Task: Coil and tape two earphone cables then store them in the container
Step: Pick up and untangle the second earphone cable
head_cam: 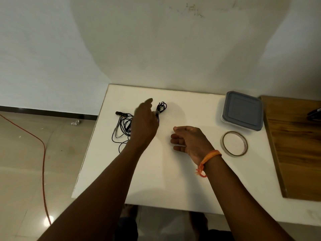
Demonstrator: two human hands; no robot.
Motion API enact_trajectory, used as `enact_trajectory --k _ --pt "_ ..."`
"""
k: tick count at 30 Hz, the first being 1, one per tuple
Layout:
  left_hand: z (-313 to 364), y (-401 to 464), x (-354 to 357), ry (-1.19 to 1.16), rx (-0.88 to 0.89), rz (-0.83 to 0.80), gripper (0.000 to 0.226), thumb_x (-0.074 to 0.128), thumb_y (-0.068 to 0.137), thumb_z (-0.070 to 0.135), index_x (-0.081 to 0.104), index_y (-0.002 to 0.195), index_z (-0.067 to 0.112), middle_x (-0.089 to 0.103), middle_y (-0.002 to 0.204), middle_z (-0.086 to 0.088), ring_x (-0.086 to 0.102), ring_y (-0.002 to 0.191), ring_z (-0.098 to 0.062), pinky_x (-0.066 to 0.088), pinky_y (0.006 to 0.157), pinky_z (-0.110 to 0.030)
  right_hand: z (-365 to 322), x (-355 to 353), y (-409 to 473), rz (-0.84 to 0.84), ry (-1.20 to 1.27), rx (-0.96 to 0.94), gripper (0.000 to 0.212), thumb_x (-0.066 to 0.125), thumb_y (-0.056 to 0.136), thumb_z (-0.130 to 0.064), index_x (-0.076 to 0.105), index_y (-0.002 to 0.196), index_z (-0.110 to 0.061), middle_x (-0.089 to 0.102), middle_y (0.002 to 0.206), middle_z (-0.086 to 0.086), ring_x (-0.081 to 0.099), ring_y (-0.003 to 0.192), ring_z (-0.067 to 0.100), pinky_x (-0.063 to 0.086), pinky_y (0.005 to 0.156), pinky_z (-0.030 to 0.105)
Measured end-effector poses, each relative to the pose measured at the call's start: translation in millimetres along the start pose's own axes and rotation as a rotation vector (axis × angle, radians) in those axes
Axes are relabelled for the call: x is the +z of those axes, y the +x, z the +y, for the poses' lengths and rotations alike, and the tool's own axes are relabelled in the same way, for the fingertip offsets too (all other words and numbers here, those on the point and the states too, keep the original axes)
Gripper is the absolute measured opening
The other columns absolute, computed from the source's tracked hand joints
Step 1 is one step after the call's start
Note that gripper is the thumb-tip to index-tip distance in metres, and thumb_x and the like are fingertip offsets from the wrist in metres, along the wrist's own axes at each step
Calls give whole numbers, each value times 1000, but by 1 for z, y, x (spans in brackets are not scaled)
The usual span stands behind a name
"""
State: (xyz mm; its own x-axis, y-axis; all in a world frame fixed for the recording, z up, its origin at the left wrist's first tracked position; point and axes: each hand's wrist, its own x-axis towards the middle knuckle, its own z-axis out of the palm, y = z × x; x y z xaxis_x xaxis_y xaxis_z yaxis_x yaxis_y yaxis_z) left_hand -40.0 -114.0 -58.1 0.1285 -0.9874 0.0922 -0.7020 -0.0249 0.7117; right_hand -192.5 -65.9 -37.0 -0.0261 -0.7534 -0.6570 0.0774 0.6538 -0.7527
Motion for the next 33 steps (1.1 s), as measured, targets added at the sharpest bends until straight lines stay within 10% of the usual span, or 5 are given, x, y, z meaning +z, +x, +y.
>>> enact_trajectory --k 5,10,17,24,33 --pt "-8 3 -41 316 -99 238 50 68 81 19 54 128 15 49 125 -13 42 115 -36 39 88 -44 -2 -4 -2 -13 6 -17 13 62 93 -22 64 97 -10 69 100 16 68 86 25 55 80 41" --pt "-37 -16 -44 405 -484 -160 79 78 74 38 38 138 16 37 132 -16 39 122 -38 40 94 -49 -1 -5 -7 -3 -26 -31 15 62 93 -21 64 97 -7 70 97 16 68 84 25 55 80 41" --pt "-36 -38 -49 -329 -536 -86 13 74 78 9 63 73 10 65 74 -11 59 72 -27 47 67 -29 2 -12 -41 3 -65 -57 22 61 93 -19 65 104 -1 71 97 18 69 82 25 56 80 40" --pt "41 -108 -68 -1082 -564 -225 10 66 84 -7 65 82 3 64 75 -11 62 67 -21 55 62 -26 15 -2 -110 -33 -7 -135 21 65 91 -23 67 104 -7 71 102 16 69 90 27 57 80 40" --pt "66 -157 -75 -1214 -513 -369 19 66 85 -7 64 103 -1 70 89 -16 70 85 -30 58 74 -33 11 -6 -164 140 41 -240 5 68 86 -4 70 89 -6 72 89 14 69 85 26 56 65 29"
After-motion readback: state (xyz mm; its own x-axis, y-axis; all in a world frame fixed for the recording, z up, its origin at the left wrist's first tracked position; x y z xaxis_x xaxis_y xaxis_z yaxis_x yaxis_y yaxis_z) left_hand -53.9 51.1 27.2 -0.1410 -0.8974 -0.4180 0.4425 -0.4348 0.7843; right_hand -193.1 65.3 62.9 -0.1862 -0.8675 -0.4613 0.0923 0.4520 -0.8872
